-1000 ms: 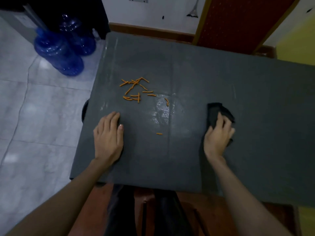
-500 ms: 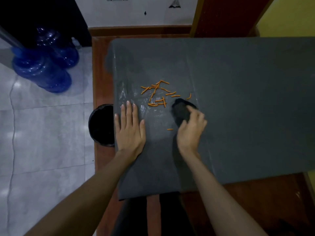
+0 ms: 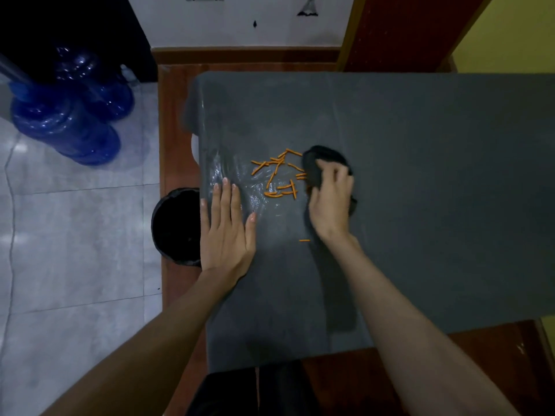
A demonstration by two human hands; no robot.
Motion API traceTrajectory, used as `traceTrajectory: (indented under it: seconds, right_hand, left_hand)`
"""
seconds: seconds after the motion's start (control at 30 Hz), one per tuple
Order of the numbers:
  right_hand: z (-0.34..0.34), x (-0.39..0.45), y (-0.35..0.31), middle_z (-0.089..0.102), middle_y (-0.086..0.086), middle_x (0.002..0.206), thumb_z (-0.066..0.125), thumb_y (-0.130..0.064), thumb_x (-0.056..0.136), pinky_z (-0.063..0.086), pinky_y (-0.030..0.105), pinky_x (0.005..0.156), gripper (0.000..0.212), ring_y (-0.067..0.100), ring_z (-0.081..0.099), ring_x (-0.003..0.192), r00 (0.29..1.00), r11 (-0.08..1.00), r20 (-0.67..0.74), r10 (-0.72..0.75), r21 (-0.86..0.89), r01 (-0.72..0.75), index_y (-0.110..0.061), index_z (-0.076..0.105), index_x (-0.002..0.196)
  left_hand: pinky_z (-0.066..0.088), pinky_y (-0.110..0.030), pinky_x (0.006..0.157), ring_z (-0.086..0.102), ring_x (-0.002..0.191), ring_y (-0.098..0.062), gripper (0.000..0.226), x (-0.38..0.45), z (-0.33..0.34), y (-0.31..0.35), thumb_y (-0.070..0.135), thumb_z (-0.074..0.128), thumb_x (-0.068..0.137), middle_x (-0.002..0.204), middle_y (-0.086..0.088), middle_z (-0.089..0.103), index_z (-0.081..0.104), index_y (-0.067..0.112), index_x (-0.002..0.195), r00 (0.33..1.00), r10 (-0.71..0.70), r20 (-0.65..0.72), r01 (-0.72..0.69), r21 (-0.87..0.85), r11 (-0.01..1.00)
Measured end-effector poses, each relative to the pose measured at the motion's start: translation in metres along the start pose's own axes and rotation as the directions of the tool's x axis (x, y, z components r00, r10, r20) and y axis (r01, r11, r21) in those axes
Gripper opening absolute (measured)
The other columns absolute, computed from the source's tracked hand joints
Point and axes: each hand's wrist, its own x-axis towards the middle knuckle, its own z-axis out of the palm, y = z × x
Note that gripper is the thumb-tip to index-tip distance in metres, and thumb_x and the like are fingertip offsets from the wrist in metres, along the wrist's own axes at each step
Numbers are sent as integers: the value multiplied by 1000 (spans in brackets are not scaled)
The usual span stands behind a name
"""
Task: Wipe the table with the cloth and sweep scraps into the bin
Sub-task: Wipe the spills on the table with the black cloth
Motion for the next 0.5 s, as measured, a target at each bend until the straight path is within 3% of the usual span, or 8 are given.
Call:
traceTrajectory:
  seconds: [0.07,0.13,0.23,0.33,0.43,0.5]
  right_hand:
    - [4,-6,-10,46,14,127,50,8,83,32,36,108,54,32,42,116,991,991,69,-119,64,114,-8,49,134]
    - [-3,1,-10,49,15,125,49,10,81,31,38,109,55,34,44,116,987,984,23,-158,87,155,-9,51,132]
    - [-11,46,2,49,17,128,50,9,81,28,38,107,54,37,45,116,989,997,-132,-63,25,67,-9,51,131]
    - [-5,87,3,46,17,132,48,6,87,32,39,107,50,37,43,118,999,999,-53,-6,-37,4,-9,48,134]
    - [7,87,-10,48,16,131,47,9,82,35,41,105,55,37,44,115,967,967,114,-227,-94,238,-10,51,133]
    - [9,71,-15,50,15,129,45,15,75,37,41,103,62,36,45,112,884,904,228,-408,-35,426,-9,52,132]
  left_hand:
    - [10,-48,124,12,154,-25,67,-1,-1,1,40,16,102,165,-13,15,22,1,155,1000,0,-12,0,1,1000]
    - [13,-49,124,14,153,-26,66,0,-2,1,39,18,102,165,-13,17,23,1,155,1000,-3,-11,3,9,1000]
    - [11,-48,124,10,154,-24,66,1,-1,1,41,16,102,165,-11,15,22,3,156,1000,-10,2,10,19,1000]
    - [8,-46,125,8,154,-22,66,0,-2,1,41,15,102,166,-9,13,20,5,156,1000,-12,5,12,12,1000]
    - [6,-45,125,7,154,-22,65,1,-1,-1,40,16,102,166,-9,12,20,5,157,1000,-7,1,7,7,1000]
    - [5,-44,125,7,154,-21,64,0,-2,-1,39,17,102,166,-9,13,19,5,157,1000,-5,1,5,-5,1000]
